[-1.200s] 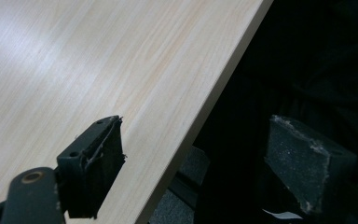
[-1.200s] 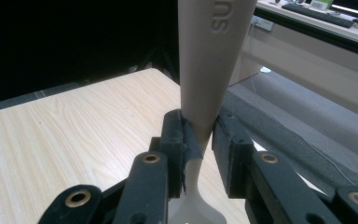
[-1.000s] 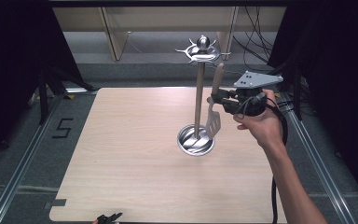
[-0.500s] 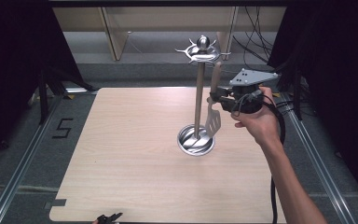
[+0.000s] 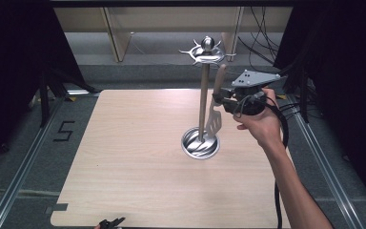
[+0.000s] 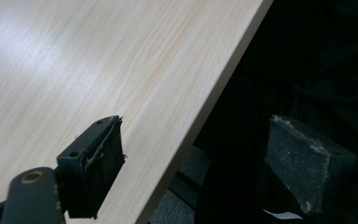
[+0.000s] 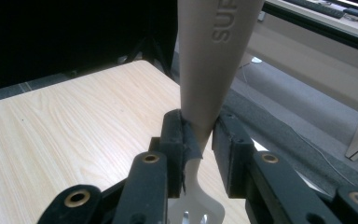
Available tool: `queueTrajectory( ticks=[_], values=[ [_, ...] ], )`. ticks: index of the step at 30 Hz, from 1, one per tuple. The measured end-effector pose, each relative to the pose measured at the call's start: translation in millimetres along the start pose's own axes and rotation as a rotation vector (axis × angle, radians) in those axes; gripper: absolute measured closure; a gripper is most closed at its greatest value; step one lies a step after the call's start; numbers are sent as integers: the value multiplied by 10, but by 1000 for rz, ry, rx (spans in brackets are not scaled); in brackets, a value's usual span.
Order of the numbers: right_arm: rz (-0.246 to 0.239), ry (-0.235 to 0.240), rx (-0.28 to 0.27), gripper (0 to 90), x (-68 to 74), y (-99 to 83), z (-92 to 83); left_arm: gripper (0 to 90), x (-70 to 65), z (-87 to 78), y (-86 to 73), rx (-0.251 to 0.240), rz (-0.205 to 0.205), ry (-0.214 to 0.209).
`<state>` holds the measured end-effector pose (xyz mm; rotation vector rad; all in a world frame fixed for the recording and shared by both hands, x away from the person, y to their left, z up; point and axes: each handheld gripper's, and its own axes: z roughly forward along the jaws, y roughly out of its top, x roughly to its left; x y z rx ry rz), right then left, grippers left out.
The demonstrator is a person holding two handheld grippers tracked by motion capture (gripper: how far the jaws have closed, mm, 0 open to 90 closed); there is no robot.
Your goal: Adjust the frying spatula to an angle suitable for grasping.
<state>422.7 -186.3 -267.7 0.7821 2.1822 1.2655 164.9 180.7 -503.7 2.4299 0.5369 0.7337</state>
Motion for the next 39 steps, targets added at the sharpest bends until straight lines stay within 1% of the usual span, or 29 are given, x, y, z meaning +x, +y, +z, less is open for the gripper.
queueTrajectory(
  ticks=[3,5,8,9,11,12,13,14,15,16,17,19,20,21,23,24,25,27,28,29,30,31,32,33,34,35,36,37,39],
  values=[
    [-5,-2,-10,749,-10,-6,2,181,-1,2,-1,1,0,0],
    [23,-1,-3,748,7,-17,-10,181,0,1,-1,1,0,0],
    [0,-1,-35,747,-14,-36,6,181,-1,3,-2,2,1,0],
    [11,-6,-37,746,-1,-43,3,181,-1,3,-2,2,0,0],
    [9,3,-33,742,-2,-45,-5,181,-1,3,-1,3,2,-1],
    [30,12,-29,741,15,-53,-6,181,2,-2,0,5,2,-9],
    [2,2,-46,740,-9,-58,-2,181,1,-3,-1,2,0,-8],
    [13,-3,-55,738,0,-68,4,181,-2,1,-1,0,0,0],
    [32,15,-46,731,8,-83,-3,181,-1,0,-1,0,0,0],
    [32,15,-46,731,8,-83,-3,181,-1,1,-1,2,-1,1],
    [19,5,-54,731,-7,-90,-6,181,-1,3,-3,3,0,0],
    [36,18,-45,730,4,-107,-16,181,-2,6,-3,6,2,-4],
    [21,12,-58,727,-13,-113,-17,181,-2,6,-2,6,2,-4],
    [28,12,-52,727,-5,-115,-28,181,-2,6,-1,6,2,-4],
    [24,8,-56,727,-4,-119,-30,181,-2,5,-2,5,2,-3],
    [27,23,-59,727,-4,-120,-21,181,-2,4,-2,6,2,-3],
    [24,22,-61,724,-7,-121,-24,181,-2,5,-3,6,2,-3],
    [13,22,-66,707,-19,-123,-27,181,-2,6,-3,6,2,-4],
    [44,16,-53,694,2,-129,-44,182,-2,5,-3,5,2,-3],
    [30,8,-62,676,-13,-132,-44,181,-2,4,-2,5,2,-3],
    [35,7,-78,669,-7,-138,-34,181,-1,4,-3,5,2,-2],
    [49,15,-74,647,6,-143,-51,181,-1,4,-3,6,2,-2],
    [49,15,-74,647,6,-143,-51,181,-2,5,-4,6,2,-2],
    [54,21,-70,628,3,-140,-56,181,-2,4,-3,6,2,-2],
    [37,12,-72,617,-12,-141,-67,181,-2,3,-3,5,2,-2],
    [51,26,-80,610,-4,-144,-71,181,3,-2,-1,7,2,-8],
    [57,27,-83,600,1,-149,-83,181,9,-15,1,12,3,-23],
    [51,23,-91,594,1,-154,-85,181,8,-16,-2,7,3,-14],
    [51,38,-95,583,18,-179,-114,181,8,-19,-2,8,4,-14]
  ],
)
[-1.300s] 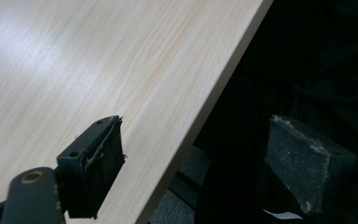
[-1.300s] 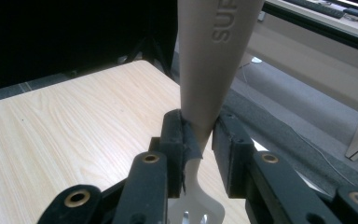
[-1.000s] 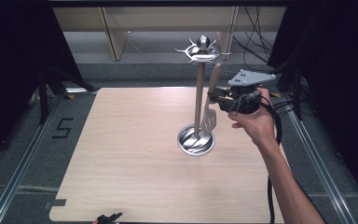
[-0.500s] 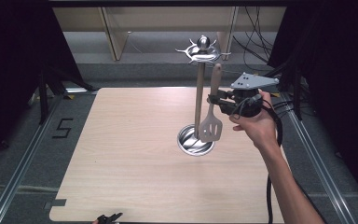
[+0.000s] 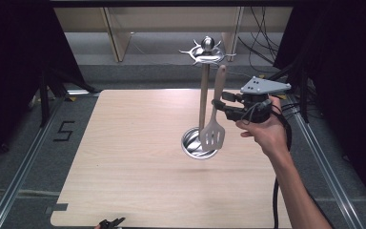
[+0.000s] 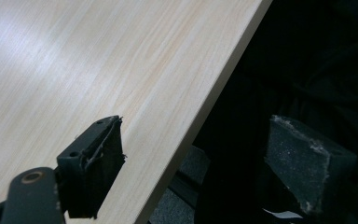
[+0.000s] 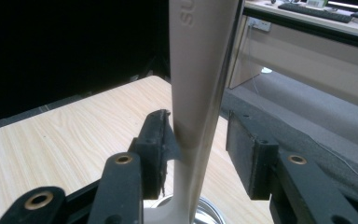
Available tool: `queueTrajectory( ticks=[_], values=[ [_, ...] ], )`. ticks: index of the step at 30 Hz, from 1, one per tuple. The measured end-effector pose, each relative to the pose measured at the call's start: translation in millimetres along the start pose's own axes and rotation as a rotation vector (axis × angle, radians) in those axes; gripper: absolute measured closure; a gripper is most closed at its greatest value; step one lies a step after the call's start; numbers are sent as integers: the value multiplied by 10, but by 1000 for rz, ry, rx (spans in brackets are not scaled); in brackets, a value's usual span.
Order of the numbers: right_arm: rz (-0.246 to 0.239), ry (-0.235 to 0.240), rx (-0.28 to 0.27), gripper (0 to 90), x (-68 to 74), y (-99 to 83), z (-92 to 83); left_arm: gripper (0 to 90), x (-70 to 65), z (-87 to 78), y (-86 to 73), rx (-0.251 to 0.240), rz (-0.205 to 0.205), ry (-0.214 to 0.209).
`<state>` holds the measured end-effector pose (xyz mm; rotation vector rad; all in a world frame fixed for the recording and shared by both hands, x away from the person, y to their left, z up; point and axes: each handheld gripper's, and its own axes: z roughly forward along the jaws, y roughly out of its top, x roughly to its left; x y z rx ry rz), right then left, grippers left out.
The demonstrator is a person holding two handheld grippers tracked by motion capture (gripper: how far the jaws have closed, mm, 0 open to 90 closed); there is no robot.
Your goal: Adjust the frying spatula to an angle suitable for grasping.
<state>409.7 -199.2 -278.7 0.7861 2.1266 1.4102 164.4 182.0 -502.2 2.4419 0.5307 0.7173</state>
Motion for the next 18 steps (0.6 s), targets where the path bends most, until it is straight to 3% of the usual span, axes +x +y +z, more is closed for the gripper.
queueTrajectory(
  ticks=[7,10,11,18],
  values=[
    [22,6,-15,529,24,-92,-91,181,0,1,1,0,-2,1],
    [3,-1,-30,518,25,-160,-121,181,2,3,0,-1,-4,5],
    [25,16,-17,514,38,-186,-129,181,5,-1,0,3,-1,-1],
    [3,-10,-3,491,19,-365,-175,181,4,7,-2,-2,-8,3]
  ],
)
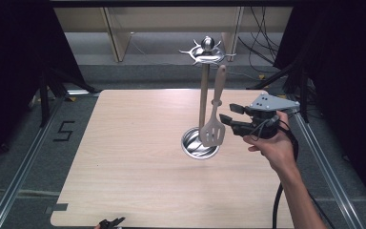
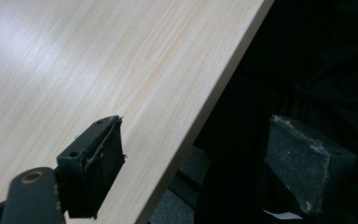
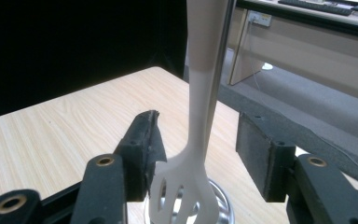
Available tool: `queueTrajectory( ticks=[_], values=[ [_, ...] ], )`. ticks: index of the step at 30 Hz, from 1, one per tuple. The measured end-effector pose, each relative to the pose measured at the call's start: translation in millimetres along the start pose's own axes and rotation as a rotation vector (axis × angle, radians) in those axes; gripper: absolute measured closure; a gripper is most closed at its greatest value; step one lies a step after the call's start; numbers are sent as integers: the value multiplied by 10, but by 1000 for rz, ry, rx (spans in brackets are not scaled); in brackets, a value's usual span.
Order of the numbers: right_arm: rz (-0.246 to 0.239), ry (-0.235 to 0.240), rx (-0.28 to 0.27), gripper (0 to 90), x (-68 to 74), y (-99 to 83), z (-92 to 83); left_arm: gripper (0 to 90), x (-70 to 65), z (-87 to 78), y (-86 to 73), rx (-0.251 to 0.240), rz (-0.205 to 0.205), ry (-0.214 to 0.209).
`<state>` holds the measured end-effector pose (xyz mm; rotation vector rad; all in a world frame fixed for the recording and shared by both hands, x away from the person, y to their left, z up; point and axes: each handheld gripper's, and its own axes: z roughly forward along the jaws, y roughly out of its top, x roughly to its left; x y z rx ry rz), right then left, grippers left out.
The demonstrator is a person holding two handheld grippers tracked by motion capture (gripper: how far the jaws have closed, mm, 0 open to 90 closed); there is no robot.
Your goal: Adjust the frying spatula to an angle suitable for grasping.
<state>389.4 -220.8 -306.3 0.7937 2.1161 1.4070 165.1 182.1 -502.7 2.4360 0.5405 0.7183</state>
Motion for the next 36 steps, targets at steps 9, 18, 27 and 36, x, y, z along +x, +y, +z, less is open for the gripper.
queueTrajectory(
  ticks=[9,18,27,36],
  values=[
    [57,7,-14,474,36,-244,-82,181,-1,2,0,5,8,25],
    [76,-1,1,467,39,-419,-34,181,0,10,0,-2,1,4],
    [79,14,36,451,69,-478,-19,181,-4,-8,6,-4,5,2],
    [42,14,49,441,64,-547,-6,181,-3,-10,11,-1,9,1]
  ],
)
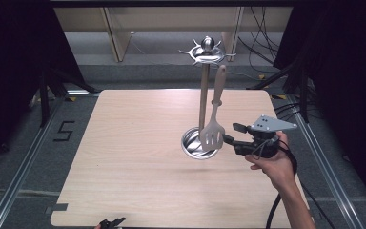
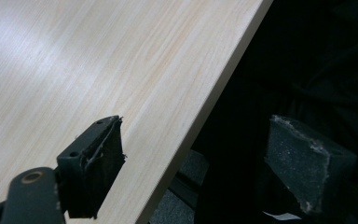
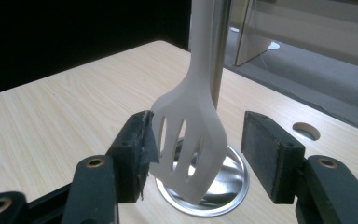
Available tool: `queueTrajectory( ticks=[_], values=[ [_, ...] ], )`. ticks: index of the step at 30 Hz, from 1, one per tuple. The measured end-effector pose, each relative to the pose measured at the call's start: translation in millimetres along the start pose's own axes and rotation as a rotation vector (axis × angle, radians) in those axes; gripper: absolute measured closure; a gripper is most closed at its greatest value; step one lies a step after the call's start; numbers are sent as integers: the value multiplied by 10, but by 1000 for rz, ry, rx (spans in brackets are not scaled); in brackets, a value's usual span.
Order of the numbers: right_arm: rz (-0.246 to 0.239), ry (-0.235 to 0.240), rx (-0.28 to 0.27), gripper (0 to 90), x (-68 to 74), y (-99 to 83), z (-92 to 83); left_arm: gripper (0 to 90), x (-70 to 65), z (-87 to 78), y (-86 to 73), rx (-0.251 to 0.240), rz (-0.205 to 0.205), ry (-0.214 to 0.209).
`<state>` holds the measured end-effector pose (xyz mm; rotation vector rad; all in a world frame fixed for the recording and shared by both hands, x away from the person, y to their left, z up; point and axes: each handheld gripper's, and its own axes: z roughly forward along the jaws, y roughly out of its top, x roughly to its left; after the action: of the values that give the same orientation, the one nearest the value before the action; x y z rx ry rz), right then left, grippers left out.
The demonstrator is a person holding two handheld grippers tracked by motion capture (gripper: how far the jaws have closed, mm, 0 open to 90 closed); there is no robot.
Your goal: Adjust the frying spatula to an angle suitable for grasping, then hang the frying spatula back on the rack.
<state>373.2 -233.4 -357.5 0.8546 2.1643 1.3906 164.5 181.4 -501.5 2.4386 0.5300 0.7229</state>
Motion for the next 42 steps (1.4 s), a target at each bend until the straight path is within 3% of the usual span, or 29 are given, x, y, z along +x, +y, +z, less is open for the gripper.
queueTrajectory(
  ticks=[1,5,6,9,11,13,16,19,20,21,22,23,25,26,28,29,34,37,38,39,40,42],
  values=[
    [29,2,4,440,28,-11,3,181,0,0,-1,-3,-1,1],
    [31,5,15,434,38,-40,9,181,0,-1,-1,-2,-1,1],
    [9,9,24,431,17,-44,4,181,0,-1,0,-3,-1,2],
    [30,4,19,421,29,-68,11,181,0,3,1,-1,0,20],
    [3,-2,20,415,5,-77,12,181,2,4,2,0,-1,19],
    [37,8,33,404,33,-107,13,181,6,16,4,-1,-1,5],
    [15,10,28,398,19,-132,26,181,-7,32,10,-5,-5,14],
    [35,18,57,392,35,-184,24,181,-1,36,14,-2,-10,6],
    [38,11,43,390,42,-209,42,181,0,39,12,1,-11,7],
    [14,25,54,387,16,-222,45,181,3,40,11,3,-13,8],
    [47,21,65,385,41,-239,43,181,1,43,10,3,-14,18],
    [20,24,70,383,19,-246,46,181,11,36,10,7,-14,5],
    [25,29,77,380,28,-276,62,181,16,21,9,3,-14,-15],
    [29,30,83,379,44,-291,69,181,4,33,8,-3,-13,11],
    [26,36,100,378,50,-322,81,181,6,27,13,-5,-11,7],
    [46,42,122,378,82,-360,95,181,2,28,15,-6,-9,14],
    [28,51,142,377,102,-426,132,181,-8,28,12,-5,-6,13],
    [15,63,154,377,106,-460,158,181,17,-2,17,5,-7,-23],
    [11,57,147,377,106,-466,158,181,6,17,11,-2,-9,7],
    [26,63,159,376,121,-473,152,181,6,20,10,1,-6,-9],
    [12,66,155,376,111,-477,155,182,1,20,10,1,-6,-5],
    [36,62,167,376,133,-496,146,181,-2,0,19,1,-2,12]
  ],
)
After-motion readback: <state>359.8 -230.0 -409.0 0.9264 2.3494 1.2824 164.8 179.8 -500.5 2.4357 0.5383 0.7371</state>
